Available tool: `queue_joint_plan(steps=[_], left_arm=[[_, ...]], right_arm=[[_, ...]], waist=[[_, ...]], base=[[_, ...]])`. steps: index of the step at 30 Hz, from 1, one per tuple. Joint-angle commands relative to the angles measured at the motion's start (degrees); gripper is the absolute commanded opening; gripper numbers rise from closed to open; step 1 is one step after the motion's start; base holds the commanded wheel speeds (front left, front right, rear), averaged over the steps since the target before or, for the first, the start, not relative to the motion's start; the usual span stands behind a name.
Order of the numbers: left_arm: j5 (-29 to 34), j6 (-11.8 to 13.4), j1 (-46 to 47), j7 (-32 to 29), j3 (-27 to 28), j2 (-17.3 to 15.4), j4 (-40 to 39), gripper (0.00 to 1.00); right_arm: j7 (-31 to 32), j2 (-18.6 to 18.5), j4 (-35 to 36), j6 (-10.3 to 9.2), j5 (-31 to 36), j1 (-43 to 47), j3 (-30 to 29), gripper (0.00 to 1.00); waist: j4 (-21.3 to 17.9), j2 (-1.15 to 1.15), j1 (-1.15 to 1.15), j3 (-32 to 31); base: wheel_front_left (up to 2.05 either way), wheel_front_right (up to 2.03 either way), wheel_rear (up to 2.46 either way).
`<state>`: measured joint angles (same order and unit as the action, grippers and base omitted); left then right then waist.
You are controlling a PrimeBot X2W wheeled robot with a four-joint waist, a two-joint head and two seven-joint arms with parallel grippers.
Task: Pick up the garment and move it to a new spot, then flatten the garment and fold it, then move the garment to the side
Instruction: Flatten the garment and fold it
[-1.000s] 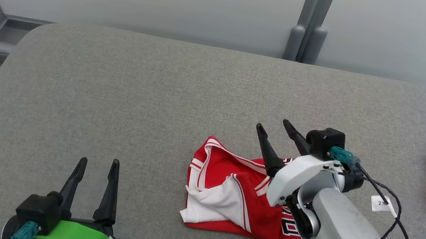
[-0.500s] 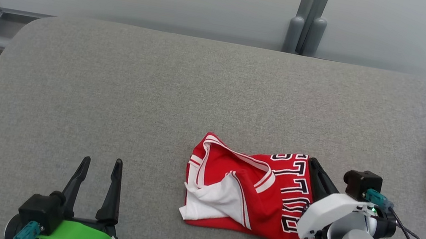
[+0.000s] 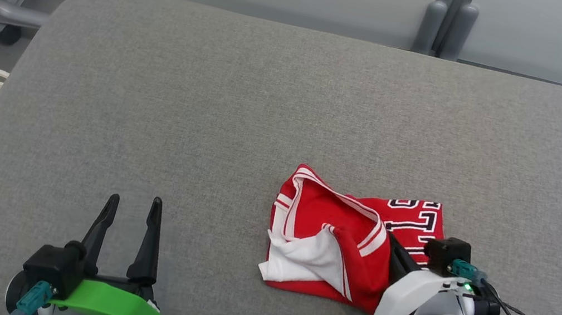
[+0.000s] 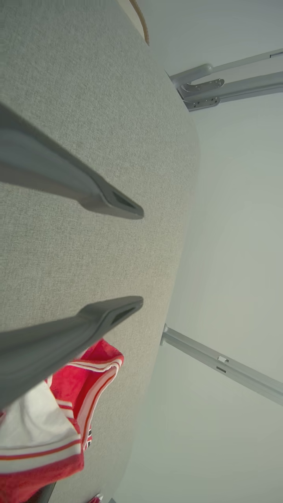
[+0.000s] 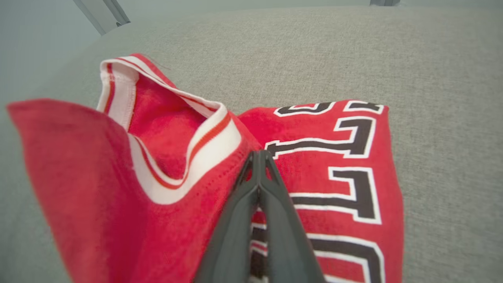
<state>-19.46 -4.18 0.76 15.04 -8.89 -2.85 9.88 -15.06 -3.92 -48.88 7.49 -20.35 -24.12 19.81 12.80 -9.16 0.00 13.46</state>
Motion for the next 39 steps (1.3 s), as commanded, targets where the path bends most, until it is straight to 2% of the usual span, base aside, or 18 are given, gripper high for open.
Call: queue_joint_plan(steps=[1,8,14,17,22,31,32,33,35,36,39], left_arm=[[-0.20,0.12,0.95,0.14,0.38,-0.12,0.04,1.00],[-0.06,-0.09,1.05,0.14,0.90,-0.12,-0.01,1.00],[-0.04,-0.22,1.22,0.15,1.36,-0.12,0.05,1.00],[-0.07,-0.31,1.33,0.14,1.54,-0.11,0.21,1.00],[-0.04,-0.08,0.76,0.14,2.31,-0.12,0.03,1.00],[0.60,-0.06,-0.79,0.14,2.12,-0.13,-0.33,1.00],[0.62,-0.05,-0.96,0.15,2.08,-0.13,-0.36,1.00],[0.72,-0.07,-1.25,0.14,1.98,-0.12,-0.33,1.00],[0.89,-0.05,-1.82,0.14,1.83,-0.13,-0.27,1.00],[0.95,0.00,-2.00,0.14,1.76,-0.13,-0.25,1.00],[1.40,0.17,-2.22,0.15,1.57,-0.13,-0.39,1.00]], right_arm=[[-0.16,0.35,-0.28,-0.01,-0.61,-0.64,1.19,0.00],[-0.16,0.85,-0.89,-0.01,-3.89,-1.60,9.89,0.00],[-0.17,0.87,-0.20,-0.01,-7.19,-2.57,20.19,0.00],[-0.17,0.84,0.10,-0.01,-7.92,-3.17,21.82,0.00],[-0.17,0.87,1.66,-0.01,-5.82,-4.58,19.91,0.00],[-0.16,-0.28,9.60,-0.01,-0.07,-2.33,9.68,0.00],[-0.17,-0.46,10.63,-0.01,0.74,-1.89,8.40,0.05],[-0.17,-0.60,11.61,-0.01,1.52,-1.28,7.09,0.20],[-0.17,-0.92,13.64,-0.01,2.85,-0.05,4.40,0.61],[-0.17,-1.16,14.65,-0.01,3.50,0.67,3.13,1.00],[-0.17,-1.76,17.43,-0.01,5.35,2.78,-0.51,1.00]], waist=[[1.26,0.00,0.00,0.84],[2.19,0.00,0.00,0.92],[2.24,0.00,0.00,1.10],[2.15,0.00,0.00,1.13],[1.08,0.00,0.00,0.79],[-2.92,0.00,0.00,-1.88],[-3.48,0.00,0.00,-2.30],[-4.04,0.00,0.00,-2.71],[-5.17,0.00,0.00,-3.57],[-5.69,0.00,0.00,-3.99],[-7.22,0.00,0.00,-4.82]], base=[[0.00,0.00,0.00],[0.00,0.00,0.00],[0.00,0.00,0.00],[0.00,0.00,0.00],[0.00,0.00,0.00],[0.00,0.00,0.00],[0.00,0.00,0.00],[0.00,0.00,0.00],[0.00,0.00,0.00],[0.00,0.00,0.00],[0.00,0.00,0.00]])
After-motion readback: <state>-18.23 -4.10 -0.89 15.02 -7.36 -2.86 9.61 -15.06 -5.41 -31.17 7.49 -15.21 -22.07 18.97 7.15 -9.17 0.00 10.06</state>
